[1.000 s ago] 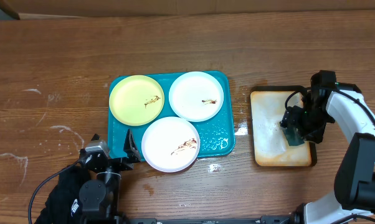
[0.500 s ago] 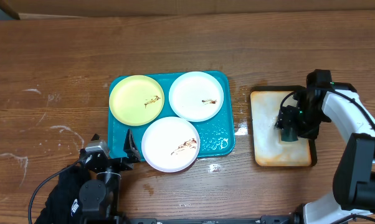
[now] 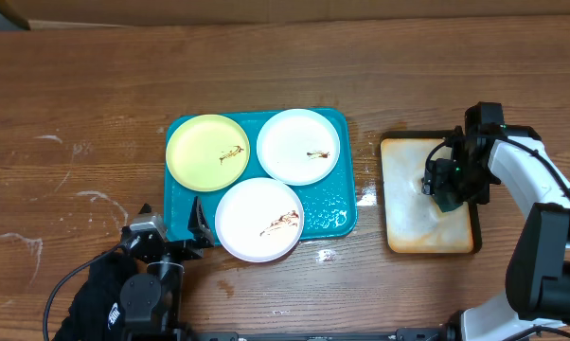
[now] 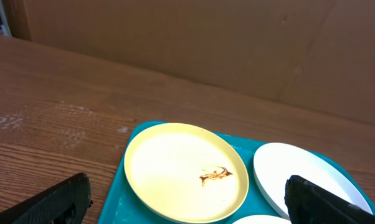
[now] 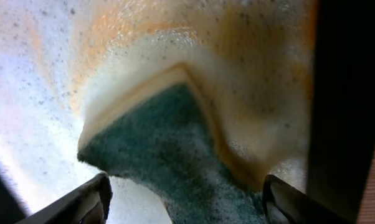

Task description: Clean dirty plates on tray and stack at the side

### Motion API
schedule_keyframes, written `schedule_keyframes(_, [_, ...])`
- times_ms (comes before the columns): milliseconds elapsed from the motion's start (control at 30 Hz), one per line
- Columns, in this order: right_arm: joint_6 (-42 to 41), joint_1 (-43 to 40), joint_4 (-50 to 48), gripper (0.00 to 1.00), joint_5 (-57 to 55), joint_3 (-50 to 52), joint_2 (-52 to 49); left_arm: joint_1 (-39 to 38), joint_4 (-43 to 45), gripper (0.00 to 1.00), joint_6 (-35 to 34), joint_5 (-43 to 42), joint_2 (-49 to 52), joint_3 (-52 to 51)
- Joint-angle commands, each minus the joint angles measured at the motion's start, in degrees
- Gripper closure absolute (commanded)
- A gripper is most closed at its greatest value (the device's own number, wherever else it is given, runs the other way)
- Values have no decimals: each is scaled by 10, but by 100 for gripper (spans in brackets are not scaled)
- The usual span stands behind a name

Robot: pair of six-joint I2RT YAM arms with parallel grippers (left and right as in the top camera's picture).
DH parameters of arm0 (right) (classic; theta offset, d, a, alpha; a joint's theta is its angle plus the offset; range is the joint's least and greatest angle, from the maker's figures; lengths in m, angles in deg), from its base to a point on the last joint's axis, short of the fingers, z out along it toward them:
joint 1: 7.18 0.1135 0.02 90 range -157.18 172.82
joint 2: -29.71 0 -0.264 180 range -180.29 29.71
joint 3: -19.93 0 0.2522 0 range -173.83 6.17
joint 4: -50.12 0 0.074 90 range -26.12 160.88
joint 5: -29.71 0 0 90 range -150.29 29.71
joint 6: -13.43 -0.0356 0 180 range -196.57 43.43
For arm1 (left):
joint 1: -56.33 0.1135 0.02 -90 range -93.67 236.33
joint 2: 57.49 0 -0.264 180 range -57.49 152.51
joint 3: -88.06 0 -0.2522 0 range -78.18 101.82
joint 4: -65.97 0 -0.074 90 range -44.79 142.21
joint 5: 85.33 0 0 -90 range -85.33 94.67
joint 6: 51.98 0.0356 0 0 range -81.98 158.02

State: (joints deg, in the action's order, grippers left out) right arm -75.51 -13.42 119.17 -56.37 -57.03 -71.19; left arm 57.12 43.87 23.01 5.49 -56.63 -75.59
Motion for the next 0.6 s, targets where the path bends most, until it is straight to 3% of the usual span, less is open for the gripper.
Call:
schedule_keyframes(0, [3,2,1,19,-3,-6,-2,3,1,0,6,-9,-5,-5])
schedule_keyframes(167, [3,12,-2,13,80,-32,-1,3,1,0,6,-9,-5,-5])
schedule_keyframes(333, [12,63,-3,20,85,-47,0,3,1,0,6,-9,-5,-5])
schedule_keyframes(400, [10,89,-11,13,63,-48,0,3,1,0,6,-9,-5,-5])
schedule_keyframes(433, [0,100,-14,0,42,-48,0,3,1,0,6,-9,-5,-5])
schedule_keyframes(567, [-78,120,-20,0,-67,-48,0,3,1,0,6,-9,-5,-5])
